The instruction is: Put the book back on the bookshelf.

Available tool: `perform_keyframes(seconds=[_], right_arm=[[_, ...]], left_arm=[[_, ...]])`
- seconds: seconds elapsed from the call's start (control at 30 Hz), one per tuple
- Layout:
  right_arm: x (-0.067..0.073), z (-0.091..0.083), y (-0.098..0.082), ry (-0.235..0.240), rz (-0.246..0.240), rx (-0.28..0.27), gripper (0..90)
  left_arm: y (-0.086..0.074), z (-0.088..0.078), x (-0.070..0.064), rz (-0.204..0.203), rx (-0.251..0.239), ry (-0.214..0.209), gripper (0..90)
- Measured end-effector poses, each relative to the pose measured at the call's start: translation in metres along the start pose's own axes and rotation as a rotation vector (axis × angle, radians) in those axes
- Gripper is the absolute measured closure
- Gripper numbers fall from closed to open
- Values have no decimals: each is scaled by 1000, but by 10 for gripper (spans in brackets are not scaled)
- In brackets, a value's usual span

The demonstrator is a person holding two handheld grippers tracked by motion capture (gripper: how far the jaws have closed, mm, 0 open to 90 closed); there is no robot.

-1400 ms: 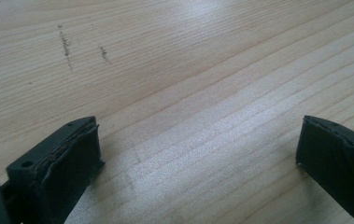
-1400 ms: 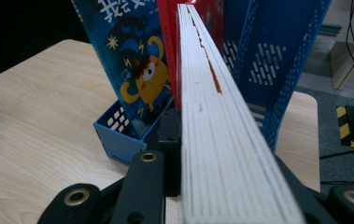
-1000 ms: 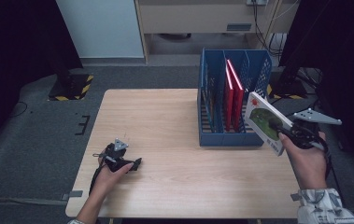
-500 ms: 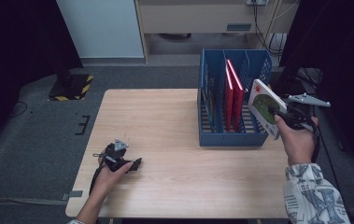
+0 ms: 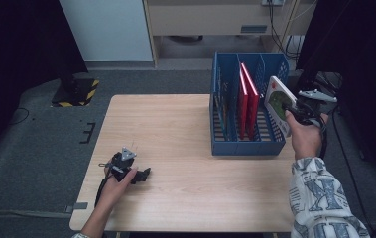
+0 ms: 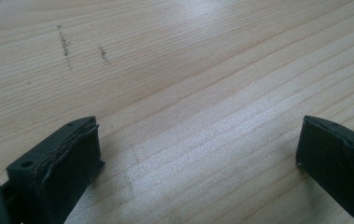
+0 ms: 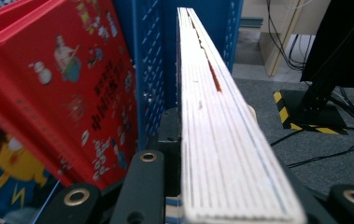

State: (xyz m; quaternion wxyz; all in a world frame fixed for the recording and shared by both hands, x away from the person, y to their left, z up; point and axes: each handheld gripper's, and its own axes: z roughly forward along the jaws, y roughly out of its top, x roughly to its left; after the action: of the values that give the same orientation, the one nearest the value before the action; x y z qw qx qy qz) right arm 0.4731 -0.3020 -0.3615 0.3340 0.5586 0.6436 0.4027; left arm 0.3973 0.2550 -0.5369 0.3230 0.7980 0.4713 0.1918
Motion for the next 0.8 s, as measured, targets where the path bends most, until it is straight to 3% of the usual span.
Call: perform_keyframes(seconds=[0.33,0.8], right_arm=[[1,14,-2,-27,7,-8,755],[8,32,-6,-25,7,8,755]], left_arm=[[0,0,0,0,0,0,0],[0,0,0,0,0,0,0]])
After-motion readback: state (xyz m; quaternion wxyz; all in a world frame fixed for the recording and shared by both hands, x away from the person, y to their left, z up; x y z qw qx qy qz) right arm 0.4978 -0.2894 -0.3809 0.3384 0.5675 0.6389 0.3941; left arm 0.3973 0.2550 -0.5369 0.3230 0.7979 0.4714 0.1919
